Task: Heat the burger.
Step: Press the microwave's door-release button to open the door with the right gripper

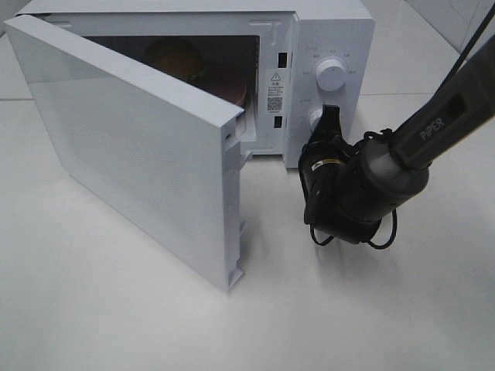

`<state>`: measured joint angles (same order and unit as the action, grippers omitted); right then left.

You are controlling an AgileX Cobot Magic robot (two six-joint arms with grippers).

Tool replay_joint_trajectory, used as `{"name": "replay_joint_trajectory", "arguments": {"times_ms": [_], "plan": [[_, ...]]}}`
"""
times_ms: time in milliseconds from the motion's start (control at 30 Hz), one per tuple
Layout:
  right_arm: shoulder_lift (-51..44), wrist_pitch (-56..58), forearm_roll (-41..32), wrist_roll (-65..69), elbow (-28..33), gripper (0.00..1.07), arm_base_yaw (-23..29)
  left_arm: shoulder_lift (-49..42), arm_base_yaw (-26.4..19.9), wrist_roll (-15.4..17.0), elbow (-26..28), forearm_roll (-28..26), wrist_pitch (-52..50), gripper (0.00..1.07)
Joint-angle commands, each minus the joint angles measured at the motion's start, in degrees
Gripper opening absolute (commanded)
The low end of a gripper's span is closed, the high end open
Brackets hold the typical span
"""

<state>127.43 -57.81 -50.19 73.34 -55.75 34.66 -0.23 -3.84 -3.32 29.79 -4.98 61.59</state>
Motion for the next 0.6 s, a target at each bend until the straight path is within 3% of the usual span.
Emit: {"name": "replay_joint_trajectory", "arguments": {"times_ms": [33, 600], "plan": [[-0.4, -10.2, 8.8, -0.5, -4.5, 0.00, -2.7, -1.0, -0.1, 0.3, -0.2, 0.0, -0.5, 1.00], [-7.0, 5.5, 8.7, -1.9, 4.3, 0.00, -2.6, -1.0, -0.1, 0.3, -0.2, 0.0, -0.5, 1.00]]}}
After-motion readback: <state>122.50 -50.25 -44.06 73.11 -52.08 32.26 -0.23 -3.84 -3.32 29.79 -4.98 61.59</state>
